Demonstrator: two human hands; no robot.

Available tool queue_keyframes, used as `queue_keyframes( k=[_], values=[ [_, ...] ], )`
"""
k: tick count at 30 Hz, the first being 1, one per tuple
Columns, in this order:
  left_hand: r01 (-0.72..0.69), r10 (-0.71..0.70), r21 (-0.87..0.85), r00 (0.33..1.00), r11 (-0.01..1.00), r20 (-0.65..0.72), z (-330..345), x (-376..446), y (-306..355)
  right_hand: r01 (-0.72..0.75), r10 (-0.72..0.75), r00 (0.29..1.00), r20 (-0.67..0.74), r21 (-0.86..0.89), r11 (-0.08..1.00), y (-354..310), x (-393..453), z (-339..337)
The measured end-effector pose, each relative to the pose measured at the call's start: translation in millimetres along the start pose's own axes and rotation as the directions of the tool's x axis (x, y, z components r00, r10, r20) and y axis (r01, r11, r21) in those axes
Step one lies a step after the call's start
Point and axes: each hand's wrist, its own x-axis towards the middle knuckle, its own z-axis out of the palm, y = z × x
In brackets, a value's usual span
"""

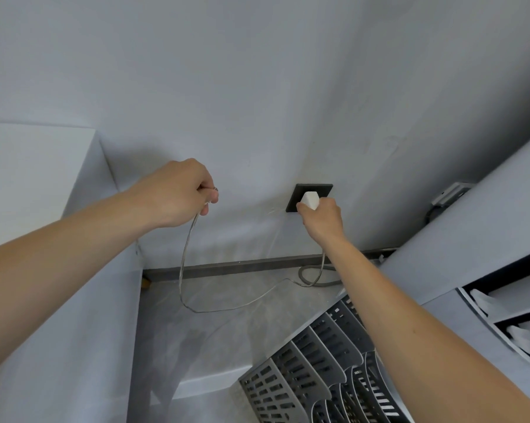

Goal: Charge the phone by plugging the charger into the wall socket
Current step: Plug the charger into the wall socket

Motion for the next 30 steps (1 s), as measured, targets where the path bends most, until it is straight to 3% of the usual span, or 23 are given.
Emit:
queue_keyframes(
  k=[18,25,28,30],
  values=[
    [-0.045,0.045,-0.021,0.999,0.999,-0.029,-2.1,1.3,-1.1,-0.018,0.018,1.000,-0.008,-0.044,0.999,-13.3,-0.5,-2.0],
    [-0.067,0.072,-0.106,0.997,0.992,0.040,-4.2,-1.4,4.0,-0.080,0.082,0.996,0.031,-0.060,0.995,-20.9,-17.1,-11.0],
    [-0.057,0.058,-0.197,0.998,0.979,0.001,-8.3,-3.8,8.5,0.067,-0.098,0.992,-0.085,-0.305,0.950,-18.8,-40.1,-19.6],
    [-0.035,0.034,-0.273,0.999,0.961,-0.008,-11.4,-6.9,12.1,0.234,-0.364,0.906,-0.216,-0.461,0.856,-23.3,-61.7,-24.6]
  ],
)
